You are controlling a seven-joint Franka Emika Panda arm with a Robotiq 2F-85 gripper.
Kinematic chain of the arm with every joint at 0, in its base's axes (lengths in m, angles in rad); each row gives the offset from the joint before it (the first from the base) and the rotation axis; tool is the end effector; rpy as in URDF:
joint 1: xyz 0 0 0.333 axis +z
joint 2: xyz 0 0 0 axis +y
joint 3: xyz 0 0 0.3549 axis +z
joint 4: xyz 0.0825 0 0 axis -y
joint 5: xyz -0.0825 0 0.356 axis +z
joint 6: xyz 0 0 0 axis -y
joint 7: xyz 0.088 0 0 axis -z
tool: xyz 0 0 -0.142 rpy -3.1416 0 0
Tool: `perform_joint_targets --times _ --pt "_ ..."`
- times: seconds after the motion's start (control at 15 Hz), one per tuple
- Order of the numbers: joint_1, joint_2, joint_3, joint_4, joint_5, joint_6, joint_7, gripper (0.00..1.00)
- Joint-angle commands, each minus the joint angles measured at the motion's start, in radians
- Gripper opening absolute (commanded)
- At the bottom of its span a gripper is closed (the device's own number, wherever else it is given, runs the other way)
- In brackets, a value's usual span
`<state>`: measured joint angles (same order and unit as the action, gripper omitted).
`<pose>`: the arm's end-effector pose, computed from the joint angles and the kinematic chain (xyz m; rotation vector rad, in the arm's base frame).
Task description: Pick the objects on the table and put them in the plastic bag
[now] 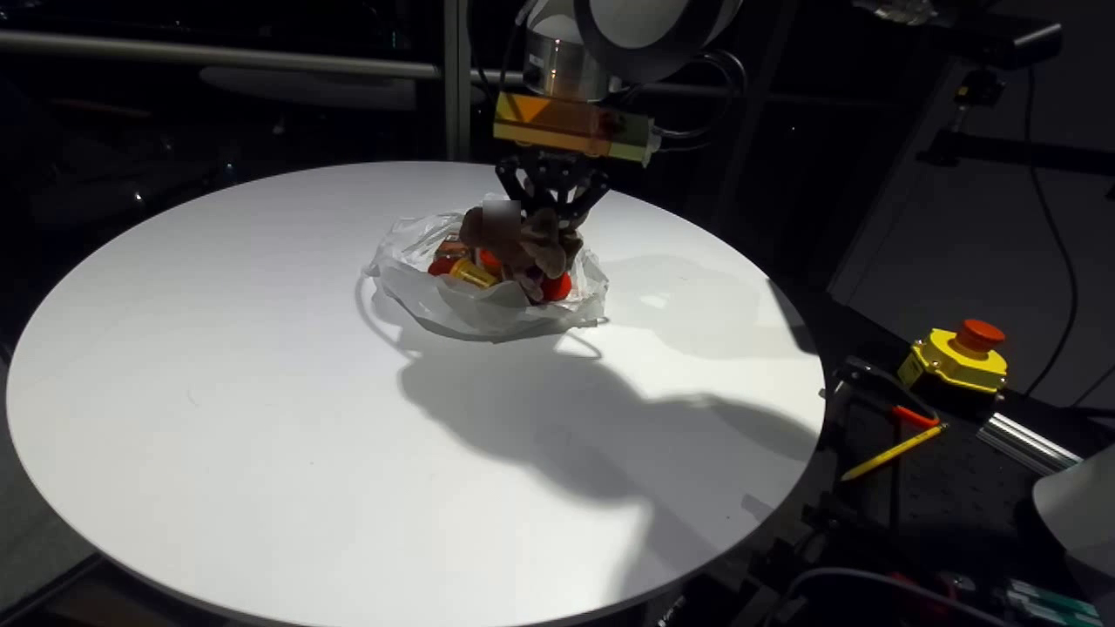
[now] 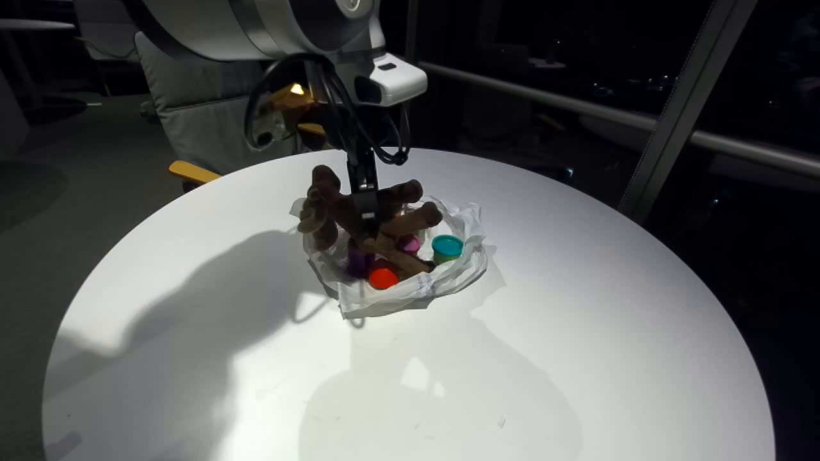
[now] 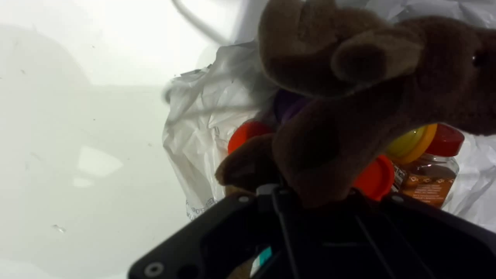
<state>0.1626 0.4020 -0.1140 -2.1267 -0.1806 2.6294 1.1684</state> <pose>0.5881 0.0316 0.2525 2.7294 -1.4129 0.2499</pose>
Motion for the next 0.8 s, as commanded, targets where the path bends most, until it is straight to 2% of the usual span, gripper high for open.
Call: perform_joint_targets --times 0.0,0.13,0.53,0.6,0.73 --pt "0.022 0.052 -0.023 0.083 0.012 -0.013 0.048 0.43" --pt "0.016 0.053 -0.013 0.103 0.031 -0.022 0.041 0.5" --pt "0.038 -0.018 -0.016 0.134 0.01 -0.058 0.053 0.96" --pt "0.043 -0.038 -0.016 0.14 0.003 -0.08 0.05 1.0" --pt "0.047 -0.08 -0.013 0.15 -0.012 -0.126 0.049 1.0"
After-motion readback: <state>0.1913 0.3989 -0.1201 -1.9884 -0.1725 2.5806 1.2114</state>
